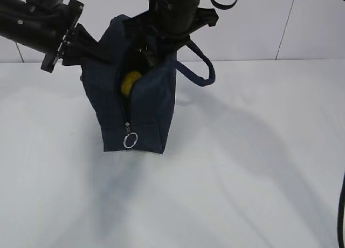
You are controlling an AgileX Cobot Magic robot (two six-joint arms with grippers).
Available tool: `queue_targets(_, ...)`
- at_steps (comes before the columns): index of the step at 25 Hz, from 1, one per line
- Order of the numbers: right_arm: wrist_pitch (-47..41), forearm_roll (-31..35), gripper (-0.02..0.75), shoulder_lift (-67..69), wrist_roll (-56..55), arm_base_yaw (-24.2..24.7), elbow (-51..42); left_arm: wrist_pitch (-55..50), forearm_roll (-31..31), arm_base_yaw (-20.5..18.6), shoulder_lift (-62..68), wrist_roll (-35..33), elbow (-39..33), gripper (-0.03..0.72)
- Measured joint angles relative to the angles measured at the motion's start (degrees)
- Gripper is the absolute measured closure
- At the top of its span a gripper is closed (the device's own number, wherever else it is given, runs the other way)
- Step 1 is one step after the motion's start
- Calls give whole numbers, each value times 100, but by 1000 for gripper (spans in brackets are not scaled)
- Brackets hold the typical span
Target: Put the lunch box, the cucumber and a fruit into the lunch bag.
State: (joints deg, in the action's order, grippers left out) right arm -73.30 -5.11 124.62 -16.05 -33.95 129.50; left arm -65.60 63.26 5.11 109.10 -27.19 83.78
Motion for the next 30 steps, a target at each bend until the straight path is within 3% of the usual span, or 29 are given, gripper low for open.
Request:
queue_targets(11,36,-601,734,-387,153,125,-1255,1049,262,850,127,6,0,692)
queue_targets(21,36,-885,734,-505,162,134,-1266,1149,334,916,580,6,0,676)
queue_targets(26,62,-934,689,-481,162,134,-1266,1149,334,916,583,6,0,524)
queue_targets(30,142,-978,487,-473,162,134,-1266,1102,334,916,583,13,0,389)
